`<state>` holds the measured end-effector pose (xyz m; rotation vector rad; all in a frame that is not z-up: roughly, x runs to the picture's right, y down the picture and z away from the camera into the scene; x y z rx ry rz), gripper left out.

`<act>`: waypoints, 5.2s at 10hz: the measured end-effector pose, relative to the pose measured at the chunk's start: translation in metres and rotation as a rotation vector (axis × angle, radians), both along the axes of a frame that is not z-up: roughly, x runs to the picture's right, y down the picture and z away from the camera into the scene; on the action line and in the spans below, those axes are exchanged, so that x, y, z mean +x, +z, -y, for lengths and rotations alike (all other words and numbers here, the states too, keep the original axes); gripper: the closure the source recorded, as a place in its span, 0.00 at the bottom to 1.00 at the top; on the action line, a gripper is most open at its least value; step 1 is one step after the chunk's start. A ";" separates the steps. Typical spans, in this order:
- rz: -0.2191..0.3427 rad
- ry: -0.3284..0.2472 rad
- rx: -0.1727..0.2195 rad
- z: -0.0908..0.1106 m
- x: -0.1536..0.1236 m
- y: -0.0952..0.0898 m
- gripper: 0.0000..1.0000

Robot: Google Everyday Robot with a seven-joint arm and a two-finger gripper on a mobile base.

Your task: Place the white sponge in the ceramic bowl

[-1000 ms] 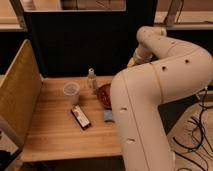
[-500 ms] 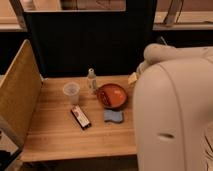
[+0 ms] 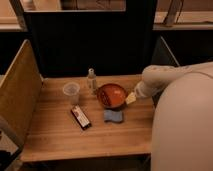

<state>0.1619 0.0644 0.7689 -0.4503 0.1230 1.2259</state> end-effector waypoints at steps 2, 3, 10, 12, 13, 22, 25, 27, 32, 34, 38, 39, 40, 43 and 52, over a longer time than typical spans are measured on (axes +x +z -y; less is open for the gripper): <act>0.064 -0.061 -0.001 -0.009 -0.041 -0.005 0.37; 0.085 -0.093 0.003 -0.013 -0.055 -0.005 0.37; 0.133 -0.128 -0.053 -0.043 -0.078 0.004 0.37; 0.194 -0.171 -0.145 -0.085 -0.109 0.020 0.37; 0.207 -0.182 -0.173 -0.096 -0.116 0.027 0.37; 0.078 -0.178 -0.171 -0.076 -0.084 0.093 0.37; 0.067 -0.157 -0.220 -0.096 -0.082 0.102 0.37; 0.071 -0.149 -0.240 -0.104 -0.087 0.108 0.37; 0.076 -0.153 -0.220 -0.100 -0.092 0.115 0.79; 0.073 -0.127 -0.208 -0.097 -0.088 0.113 0.96; 0.093 -0.044 -0.177 -0.092 -0.081 0.099 1.00; 0.105 -0.026 -0.167 -0.091 -0.079 0.093 1.00; 0.113 -0.018 -0.160 -0.090 -0.079 0.090 1.00; 0.138 0.007 -0.110 -0.076 -0.077 0.075 1.00; 0.101 0.013 0.135 0.059 -0.071 0.047 1.00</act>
